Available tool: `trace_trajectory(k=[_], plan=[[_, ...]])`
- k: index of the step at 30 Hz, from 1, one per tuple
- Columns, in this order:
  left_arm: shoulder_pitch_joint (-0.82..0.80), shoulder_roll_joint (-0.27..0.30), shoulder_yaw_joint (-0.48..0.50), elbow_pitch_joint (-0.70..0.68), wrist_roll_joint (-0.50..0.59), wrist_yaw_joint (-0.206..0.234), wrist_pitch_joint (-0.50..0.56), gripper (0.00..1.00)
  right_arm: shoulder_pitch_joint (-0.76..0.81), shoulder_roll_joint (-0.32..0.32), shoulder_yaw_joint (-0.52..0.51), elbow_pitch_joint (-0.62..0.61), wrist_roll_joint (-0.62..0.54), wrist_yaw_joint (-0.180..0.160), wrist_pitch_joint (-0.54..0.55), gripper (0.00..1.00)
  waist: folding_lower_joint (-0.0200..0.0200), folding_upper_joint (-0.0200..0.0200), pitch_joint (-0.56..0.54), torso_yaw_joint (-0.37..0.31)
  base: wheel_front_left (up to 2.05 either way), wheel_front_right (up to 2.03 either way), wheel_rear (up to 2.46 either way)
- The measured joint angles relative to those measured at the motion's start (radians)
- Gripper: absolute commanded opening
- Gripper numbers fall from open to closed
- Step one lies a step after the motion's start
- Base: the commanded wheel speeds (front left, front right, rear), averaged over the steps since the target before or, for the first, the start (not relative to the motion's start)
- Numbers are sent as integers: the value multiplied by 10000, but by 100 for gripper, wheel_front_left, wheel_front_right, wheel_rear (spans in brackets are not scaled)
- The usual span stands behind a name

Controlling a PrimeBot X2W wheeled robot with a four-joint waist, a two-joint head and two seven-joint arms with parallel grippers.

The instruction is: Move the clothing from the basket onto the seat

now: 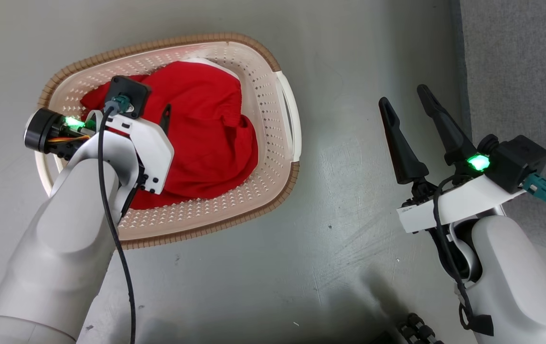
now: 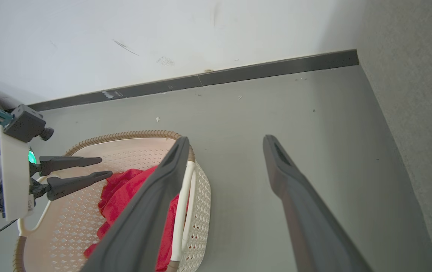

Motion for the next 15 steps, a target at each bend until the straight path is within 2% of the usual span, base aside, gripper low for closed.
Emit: trace_trajectory(k=[15], plan=[[-562, -301, 245, 771, -136, 232, 397, 100, -212, 2, 192, -35, 171, 0, 0, 100, 0, 0, 601, -375, 0, 0, 0]])
